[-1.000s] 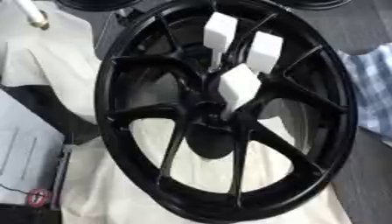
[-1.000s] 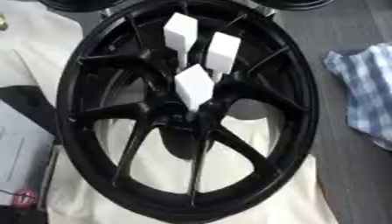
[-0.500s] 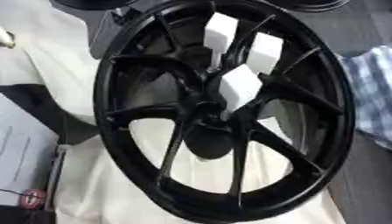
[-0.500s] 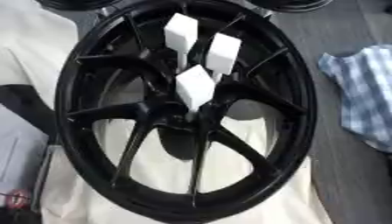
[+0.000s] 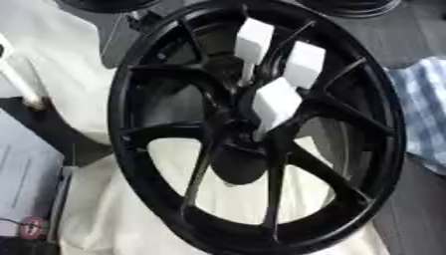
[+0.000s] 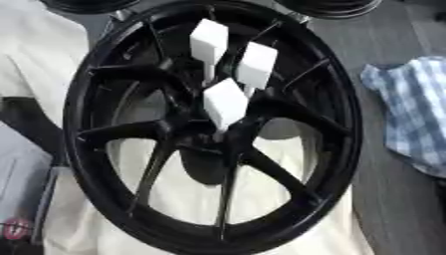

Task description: Pull the pin out of the wheel hub.

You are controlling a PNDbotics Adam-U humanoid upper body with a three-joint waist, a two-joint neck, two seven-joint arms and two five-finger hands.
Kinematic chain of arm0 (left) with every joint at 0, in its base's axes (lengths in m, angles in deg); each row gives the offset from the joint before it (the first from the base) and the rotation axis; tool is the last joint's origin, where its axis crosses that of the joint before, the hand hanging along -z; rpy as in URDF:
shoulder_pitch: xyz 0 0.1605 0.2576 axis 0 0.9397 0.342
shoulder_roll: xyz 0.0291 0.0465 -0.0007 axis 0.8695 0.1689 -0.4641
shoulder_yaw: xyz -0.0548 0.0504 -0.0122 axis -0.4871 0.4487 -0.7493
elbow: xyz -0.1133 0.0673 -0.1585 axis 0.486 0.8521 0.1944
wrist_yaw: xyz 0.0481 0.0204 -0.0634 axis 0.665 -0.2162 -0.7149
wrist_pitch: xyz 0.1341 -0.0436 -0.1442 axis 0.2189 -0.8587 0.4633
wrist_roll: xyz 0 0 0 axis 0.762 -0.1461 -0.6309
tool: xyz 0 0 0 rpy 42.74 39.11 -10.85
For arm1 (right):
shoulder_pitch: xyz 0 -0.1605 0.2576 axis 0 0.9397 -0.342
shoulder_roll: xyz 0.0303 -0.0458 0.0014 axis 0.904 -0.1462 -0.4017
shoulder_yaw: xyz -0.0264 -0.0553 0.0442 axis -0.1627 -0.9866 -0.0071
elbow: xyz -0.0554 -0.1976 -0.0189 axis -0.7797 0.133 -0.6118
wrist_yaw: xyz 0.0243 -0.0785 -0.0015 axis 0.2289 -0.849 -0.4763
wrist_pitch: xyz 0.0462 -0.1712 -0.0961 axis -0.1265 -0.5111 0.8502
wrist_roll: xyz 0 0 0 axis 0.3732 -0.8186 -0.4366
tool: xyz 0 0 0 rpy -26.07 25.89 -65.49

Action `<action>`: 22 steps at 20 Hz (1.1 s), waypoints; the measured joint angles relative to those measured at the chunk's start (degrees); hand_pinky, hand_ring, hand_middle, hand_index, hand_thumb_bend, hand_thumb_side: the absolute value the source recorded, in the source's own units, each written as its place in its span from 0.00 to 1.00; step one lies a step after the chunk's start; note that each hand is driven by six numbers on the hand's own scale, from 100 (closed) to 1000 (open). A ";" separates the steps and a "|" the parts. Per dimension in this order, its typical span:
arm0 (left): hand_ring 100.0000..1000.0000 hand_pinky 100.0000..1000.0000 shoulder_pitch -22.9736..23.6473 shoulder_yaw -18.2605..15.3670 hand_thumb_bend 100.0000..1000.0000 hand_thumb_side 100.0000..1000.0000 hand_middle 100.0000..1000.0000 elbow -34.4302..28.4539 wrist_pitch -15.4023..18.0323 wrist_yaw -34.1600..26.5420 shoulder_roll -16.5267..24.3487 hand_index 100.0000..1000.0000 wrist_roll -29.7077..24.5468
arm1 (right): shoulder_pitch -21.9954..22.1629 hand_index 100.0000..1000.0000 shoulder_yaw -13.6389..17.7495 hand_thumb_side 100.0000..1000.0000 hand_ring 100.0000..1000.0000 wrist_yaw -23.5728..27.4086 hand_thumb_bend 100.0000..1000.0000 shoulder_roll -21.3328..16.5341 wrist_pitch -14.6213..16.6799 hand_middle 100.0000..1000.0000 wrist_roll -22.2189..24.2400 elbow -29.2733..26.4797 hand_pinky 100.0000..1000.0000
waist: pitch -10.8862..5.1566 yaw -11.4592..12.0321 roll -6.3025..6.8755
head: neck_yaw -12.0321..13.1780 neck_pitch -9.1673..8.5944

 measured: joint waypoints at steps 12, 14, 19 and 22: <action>0.65 0.79 -4.13 -2.40 0.00 0.69 0.58 0.00 13.51 -14.07 -3.00 0.75 20.65 | 0.04 0.74 0.94 0.44 0.83 1.18 0.00 0.07 0.85 0.61 -0.58 0.00 0.92 | -0.05 -0.18 -0.30 | -0.06 0.02; 0.63 0.78 -4.12 -2.25 0.00 0.71 0.56 0.00 17.81 -17.35 -3.51 0.73 25.20 | 0.04 0.73 1.02 0.44 0.83 1.30 0.00 0.08 0.84 0.61 -0.58 0.00 0.92 | -0.05 -0.23 -0.30 | -0.08 0.02; 0.62 0.78 -4.22 -1.90 0.00 0.72 0.55 0.00 26.83 -22.87 -6.63 0.73 30.88 | 0.02 0.73 1.04 0.45 0.83 1.60 0.00 0.11 0.91 0.61 -0.64 0.00 0.92 | -0.05 -0.47 -0.32 | -0.10 0.01; 0.63 0.78 -5.13 -1.96 0.00 0.74 0.56 0.00 31.45 -25.42 -9.99 0.74 32.24 | -0.01 0.73 1.10 0.45 0.83 1.80 0.00 0.17 1.01 0.61 -0.68 0.00 0.92 | -0.05 -0.66 -0.34 | -0.10 -0.08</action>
